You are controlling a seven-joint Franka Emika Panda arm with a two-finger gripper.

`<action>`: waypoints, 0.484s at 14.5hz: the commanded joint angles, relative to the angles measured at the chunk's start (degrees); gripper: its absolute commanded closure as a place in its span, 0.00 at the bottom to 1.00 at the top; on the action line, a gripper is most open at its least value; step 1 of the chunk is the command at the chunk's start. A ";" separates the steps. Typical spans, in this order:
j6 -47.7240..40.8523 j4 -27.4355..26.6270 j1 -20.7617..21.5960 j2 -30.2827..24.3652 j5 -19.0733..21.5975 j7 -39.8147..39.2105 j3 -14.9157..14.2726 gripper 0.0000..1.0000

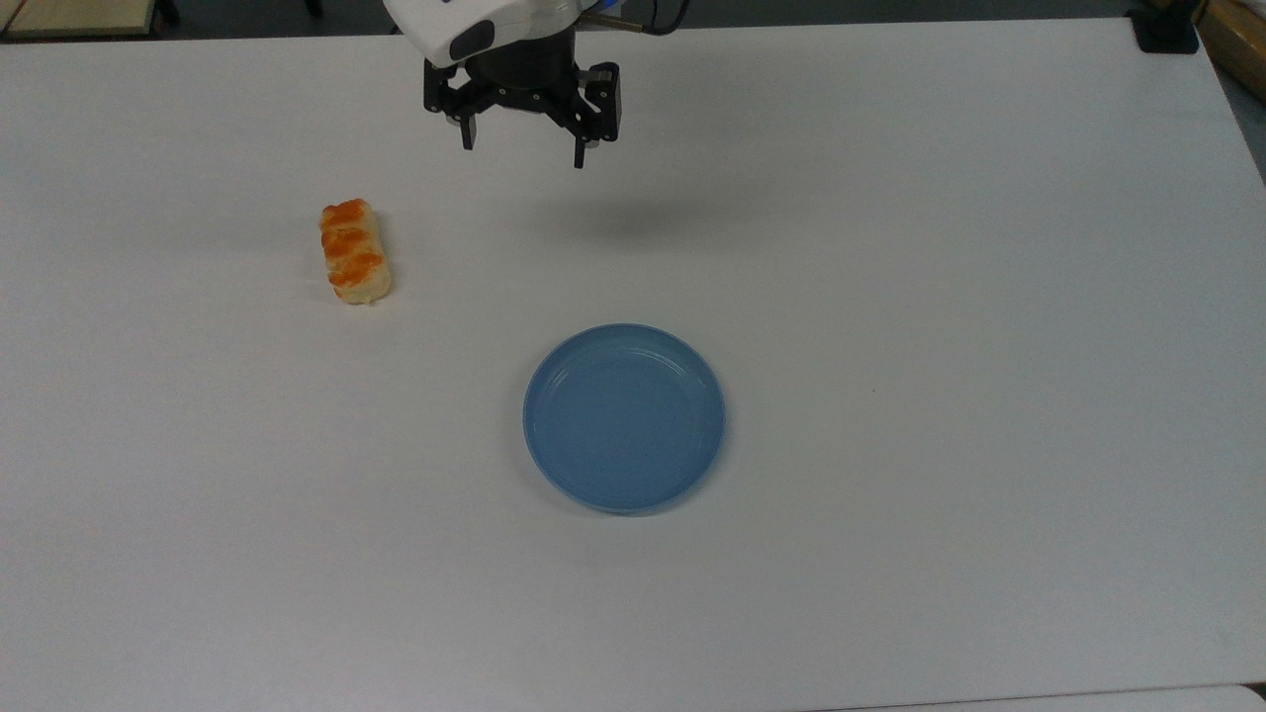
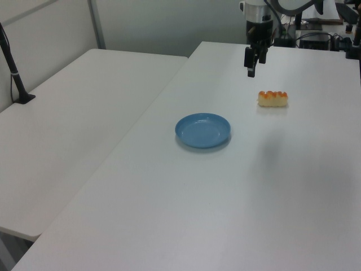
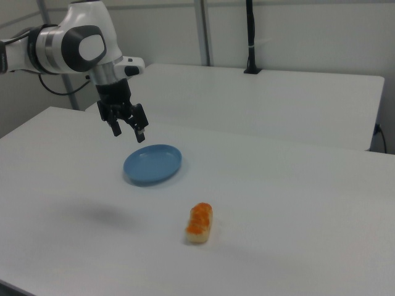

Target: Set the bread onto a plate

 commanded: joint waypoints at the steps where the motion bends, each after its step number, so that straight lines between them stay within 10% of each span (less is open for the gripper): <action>1: -3.82 2.04 -1.43 -0.59 2.88 0.35 1.04 0.00; 7: -3.93 2.15 -1.44 -0.58 3.07 0.61 0.95 0.00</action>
